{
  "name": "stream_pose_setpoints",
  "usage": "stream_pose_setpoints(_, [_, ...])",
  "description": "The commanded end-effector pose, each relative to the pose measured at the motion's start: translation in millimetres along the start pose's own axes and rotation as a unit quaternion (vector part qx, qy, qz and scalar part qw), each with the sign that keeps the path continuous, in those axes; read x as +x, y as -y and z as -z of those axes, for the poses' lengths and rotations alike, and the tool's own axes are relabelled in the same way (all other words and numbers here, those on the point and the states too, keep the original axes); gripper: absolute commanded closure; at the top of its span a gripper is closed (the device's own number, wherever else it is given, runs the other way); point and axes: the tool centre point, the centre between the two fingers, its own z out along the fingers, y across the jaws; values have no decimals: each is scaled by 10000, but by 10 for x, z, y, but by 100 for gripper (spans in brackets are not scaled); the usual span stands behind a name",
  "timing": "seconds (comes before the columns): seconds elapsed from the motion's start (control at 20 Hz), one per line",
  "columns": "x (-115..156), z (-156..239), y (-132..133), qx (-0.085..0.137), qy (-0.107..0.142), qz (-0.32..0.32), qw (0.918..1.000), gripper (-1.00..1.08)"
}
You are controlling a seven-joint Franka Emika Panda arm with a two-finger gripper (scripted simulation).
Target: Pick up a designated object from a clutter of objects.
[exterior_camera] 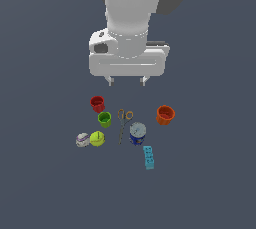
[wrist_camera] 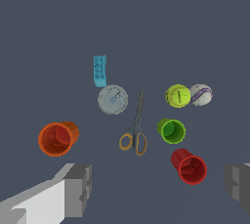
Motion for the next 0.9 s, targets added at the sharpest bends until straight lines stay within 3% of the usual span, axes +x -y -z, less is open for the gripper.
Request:
stream_pose_setpoints(0.0, [0,0,0,0,0,0,10000,-92])
stream_pose_setpoints(0.45, [-33,81,-29,144,-85,-103,9998,-92])
stream_pose_setpoints(0.85, [-22,63,-38,142,-83,-88,9998,-92])
